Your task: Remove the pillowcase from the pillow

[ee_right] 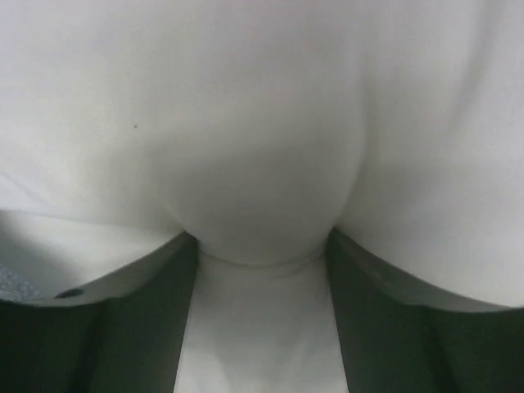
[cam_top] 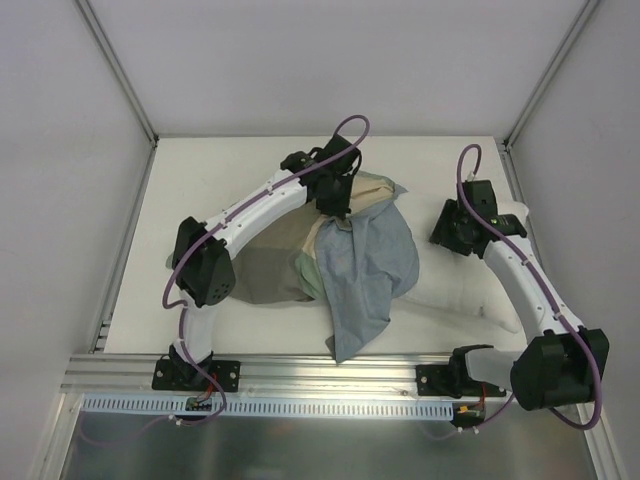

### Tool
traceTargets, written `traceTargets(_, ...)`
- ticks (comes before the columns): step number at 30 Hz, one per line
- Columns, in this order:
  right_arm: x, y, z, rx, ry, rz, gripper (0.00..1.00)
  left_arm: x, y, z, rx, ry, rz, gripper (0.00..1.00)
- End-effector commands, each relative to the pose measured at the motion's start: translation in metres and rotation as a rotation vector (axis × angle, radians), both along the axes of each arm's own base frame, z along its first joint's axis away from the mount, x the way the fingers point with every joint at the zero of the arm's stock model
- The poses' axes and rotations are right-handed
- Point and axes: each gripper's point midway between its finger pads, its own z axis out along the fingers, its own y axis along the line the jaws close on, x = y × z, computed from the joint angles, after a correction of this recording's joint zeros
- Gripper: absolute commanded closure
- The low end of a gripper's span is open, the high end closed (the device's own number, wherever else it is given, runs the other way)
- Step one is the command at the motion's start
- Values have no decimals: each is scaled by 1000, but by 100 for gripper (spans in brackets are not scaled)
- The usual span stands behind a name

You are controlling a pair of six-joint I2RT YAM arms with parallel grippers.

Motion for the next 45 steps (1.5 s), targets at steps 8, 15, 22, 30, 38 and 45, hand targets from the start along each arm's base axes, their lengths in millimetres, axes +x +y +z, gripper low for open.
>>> traceTargets(8,13,8,51,47,-138,25,99,24,195,54,72,-104,445,100)
traceTargets(15,-1,-30,129,48,-339,-95,100,-1,324,98,-24,-190,721,100)
traceTargets(22,-32,-61,175,-43,-471,-194,99,-3,380,143,-104,-296,834,100)
traceTargets(30,-48,-70,153,-68,-428,-237,99,3,395,148,-143,-293,904,100)
traceTargets(38,-55,-89,118,-72,-343,-318,99,6,421,145,-171,-277,1010,100)
traceTargets(45,-41,-72,96,36,-277,-258,99,15,397,123,-234,-189,943,100)
